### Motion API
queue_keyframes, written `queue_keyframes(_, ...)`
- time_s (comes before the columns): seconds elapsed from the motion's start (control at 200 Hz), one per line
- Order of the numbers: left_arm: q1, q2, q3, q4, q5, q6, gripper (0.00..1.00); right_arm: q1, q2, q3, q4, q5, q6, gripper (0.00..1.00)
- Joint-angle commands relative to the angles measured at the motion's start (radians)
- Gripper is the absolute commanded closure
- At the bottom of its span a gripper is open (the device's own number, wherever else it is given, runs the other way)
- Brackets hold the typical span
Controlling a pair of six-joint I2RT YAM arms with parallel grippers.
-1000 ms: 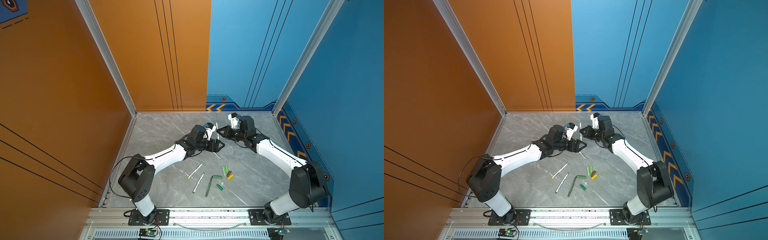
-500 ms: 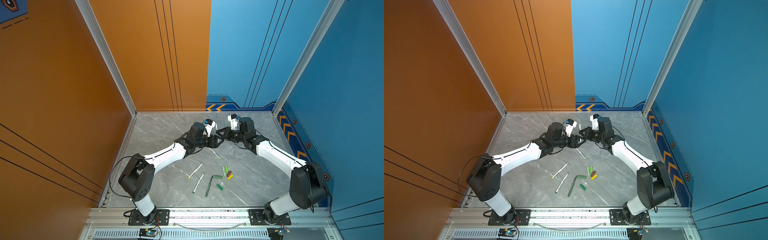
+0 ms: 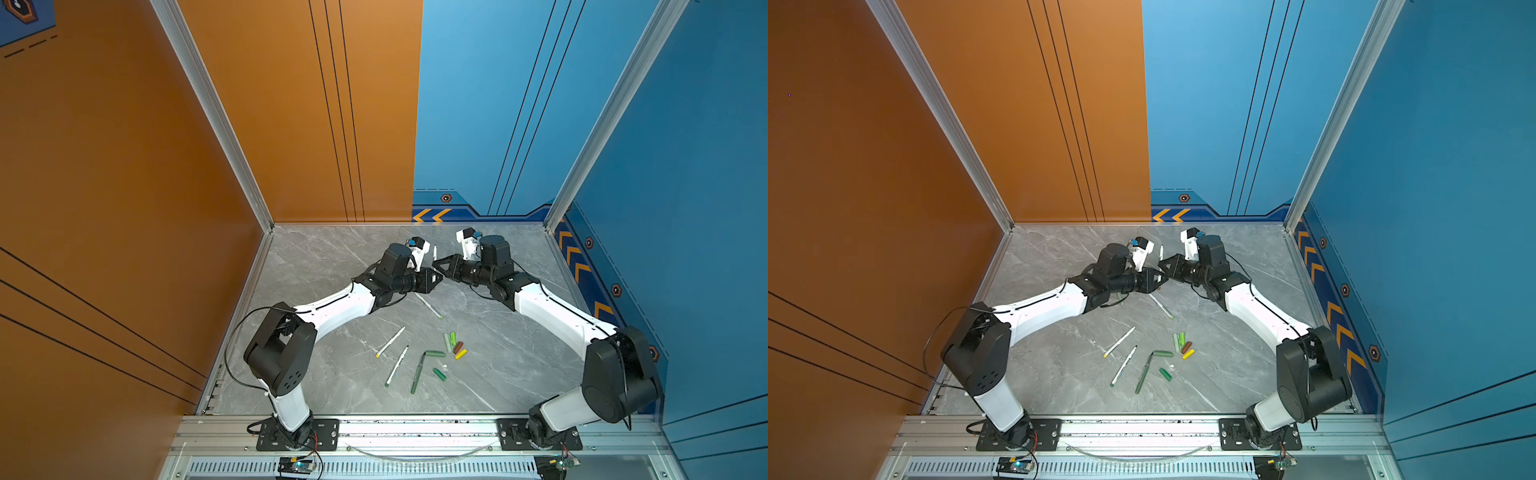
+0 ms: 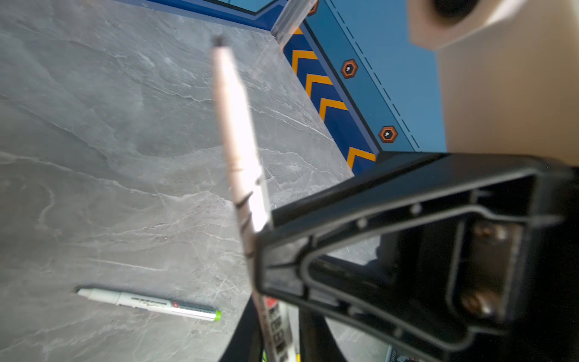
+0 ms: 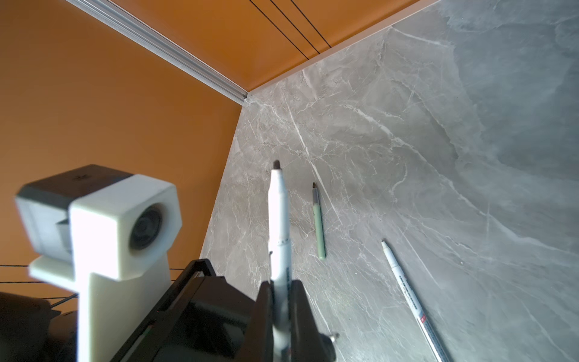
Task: Insert pens into pen caps
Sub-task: Pass a pen.
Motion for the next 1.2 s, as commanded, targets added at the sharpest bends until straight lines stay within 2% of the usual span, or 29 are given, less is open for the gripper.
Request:
queue_keyframes(0.0,0.008,-0.006,0.018,0.011,-0.019,0.019,0.89,0.006,-0.03,-0.02,0.023,-0.023,0.006,0.97)
queue_keyframes(0.09,0.013,-0.007,0.012,0.01,-0.018,0.02,1.0,0.003,-0.037,-0.02,0.021,-0.015,0.006,0.89)
queue_keyframes(0.14,0.016,-0.009,0.009,0.008,-0.012,0.021,1.0,0.001,-0.043,-0.02,0.02,-0.013,0.009,0.82)
queue_keyframes(0.265,0.02,-0.017,-0.009,0.008,0.008,0.036,1.0,-0.005,-0.057,-0.018,0.017,-0.003,0.009,0.53)
queue_keyframes(0.325,0.02,-0.021,-0.017,0.006,0.024,0.048,1.0,-0.007,-0.058,-0.013,0.013,0.0,0.004,0.46)
queue_keyframes(0.395,0.019,-0.027,-0.023,-0.001,0.041,0.064,1.0,-0.01,-0.05,0.003,-0.003,0.008,-0.005,0.42)
queue_keyframes(0.561,0.004,-0.042,-0.031,-0.025,0.064,0.1,1.0,-0.01,-0.013,0.036,-0.024,0.022,-0.022,0.42)
queue_keyframes(0.661,-0.007,-0.05,-0.032,-0.044,0.062,0.12,1.0,-0.01,0.003,0.044,-0.017,0.031,-0.019,0.45)
queue_keyframes(0.826,-0.03,-0.056,-0.022,-0.088,0.054,0.166,1.0,-0.007,0.033,0.061,-0.022,0.036,-0.019,0.6)
queue_keyframes(0.926,-0.031,-0.062,-0.023,-0.091,0.05,0.169,1.0,-0.003,0.037,0.059,-0.025,0.04,-0.021,0.72)
queue_keyframes(1.056,-0.029,-0.07,-0.024,-0.091,0.033,0.168,1.0,0.001,0.02,0.045,-0.03,0.06,-0.029,0.95)
queue_keyframes(1.126,-0.025,-0.072,-0.024,-0.09,0.02,0.162,1.0,0.003,0.007,0.035,-0.031,0.072,-0.033,1.0)
queue_keyframes(1.196,-0.023,-0.075,-0.025,-0.088,0.009,0.156,0.87,0.006,-0.006,0.024,-0.028,0.082,-0.033,1.0)
